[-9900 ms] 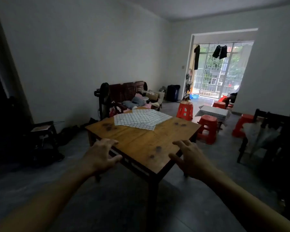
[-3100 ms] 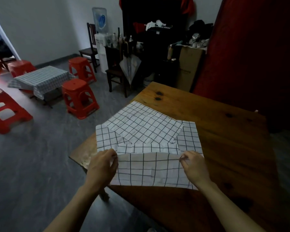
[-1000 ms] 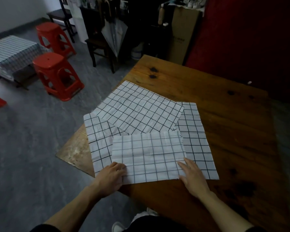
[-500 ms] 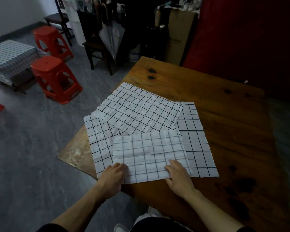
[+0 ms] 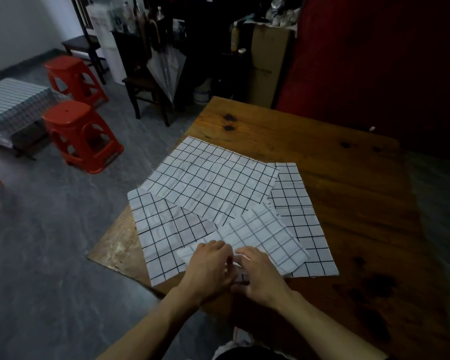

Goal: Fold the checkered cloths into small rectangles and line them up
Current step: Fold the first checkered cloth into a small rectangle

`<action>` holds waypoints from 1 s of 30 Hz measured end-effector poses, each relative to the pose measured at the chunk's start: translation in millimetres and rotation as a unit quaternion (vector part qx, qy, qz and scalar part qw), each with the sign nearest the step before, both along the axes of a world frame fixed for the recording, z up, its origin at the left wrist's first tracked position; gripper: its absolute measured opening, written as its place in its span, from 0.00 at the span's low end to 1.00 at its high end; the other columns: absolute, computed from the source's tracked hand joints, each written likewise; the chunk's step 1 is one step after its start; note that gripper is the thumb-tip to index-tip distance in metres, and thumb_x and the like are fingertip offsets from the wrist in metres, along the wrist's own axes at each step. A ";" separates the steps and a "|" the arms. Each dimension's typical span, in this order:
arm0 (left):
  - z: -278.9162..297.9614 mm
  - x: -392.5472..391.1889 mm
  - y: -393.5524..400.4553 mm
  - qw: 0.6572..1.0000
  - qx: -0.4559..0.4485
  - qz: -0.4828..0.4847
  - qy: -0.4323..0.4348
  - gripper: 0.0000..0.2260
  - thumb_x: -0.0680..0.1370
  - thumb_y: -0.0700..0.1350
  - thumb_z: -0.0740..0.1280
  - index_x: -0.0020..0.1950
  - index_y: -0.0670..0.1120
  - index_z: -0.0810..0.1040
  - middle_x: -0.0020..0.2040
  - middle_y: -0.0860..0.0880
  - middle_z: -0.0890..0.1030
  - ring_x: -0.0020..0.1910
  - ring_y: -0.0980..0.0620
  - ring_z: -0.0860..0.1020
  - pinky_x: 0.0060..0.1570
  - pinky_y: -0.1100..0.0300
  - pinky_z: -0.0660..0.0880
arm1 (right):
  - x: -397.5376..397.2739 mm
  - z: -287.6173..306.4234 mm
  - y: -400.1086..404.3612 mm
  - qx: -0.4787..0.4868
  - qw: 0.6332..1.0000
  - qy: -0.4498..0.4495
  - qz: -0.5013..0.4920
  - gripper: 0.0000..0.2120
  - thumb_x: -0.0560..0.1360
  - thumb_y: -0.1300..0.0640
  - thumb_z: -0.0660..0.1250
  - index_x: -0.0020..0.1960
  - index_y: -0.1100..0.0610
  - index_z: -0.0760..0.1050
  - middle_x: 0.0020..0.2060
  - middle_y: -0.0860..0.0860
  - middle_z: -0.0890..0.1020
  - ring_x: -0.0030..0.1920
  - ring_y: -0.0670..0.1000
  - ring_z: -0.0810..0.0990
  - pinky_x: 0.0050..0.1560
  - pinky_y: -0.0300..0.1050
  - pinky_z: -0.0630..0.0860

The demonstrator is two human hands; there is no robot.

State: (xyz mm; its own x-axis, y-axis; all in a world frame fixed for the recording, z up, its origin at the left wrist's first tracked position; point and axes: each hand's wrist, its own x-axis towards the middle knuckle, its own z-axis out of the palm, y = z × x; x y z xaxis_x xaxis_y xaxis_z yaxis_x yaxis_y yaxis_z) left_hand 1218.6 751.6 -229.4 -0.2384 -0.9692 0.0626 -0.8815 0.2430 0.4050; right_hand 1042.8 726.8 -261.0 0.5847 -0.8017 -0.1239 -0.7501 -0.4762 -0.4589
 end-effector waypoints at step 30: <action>-29.1 28.4 43.9 0.959 0.067 -0.258 0.098 0.06 0.71 0.49 0.73 0.45 0.55 0.78 0.43 0.58 0.78 0.44 0.62 0.73 0.45 0.69 0.68 | -110.8 -10.1 143.6 0.045 0.927 -0.177 -0.329 0.12 0.73 0.66 0.71 0.50 0.50 0.83 0.46 0.41 0.82 0.50 0.42 0.81 0.52 0.41 0.78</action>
State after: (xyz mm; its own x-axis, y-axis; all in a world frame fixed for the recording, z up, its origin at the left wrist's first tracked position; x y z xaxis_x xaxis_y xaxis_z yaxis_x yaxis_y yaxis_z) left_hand 1247.0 795.5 -258.5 -0.6842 -0.7283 0.0385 -0.5617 0.5600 0.6090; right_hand 932.0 870.4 -271.1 -0.0102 -0.9948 -0.1009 -0.6596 0.0826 -0.7471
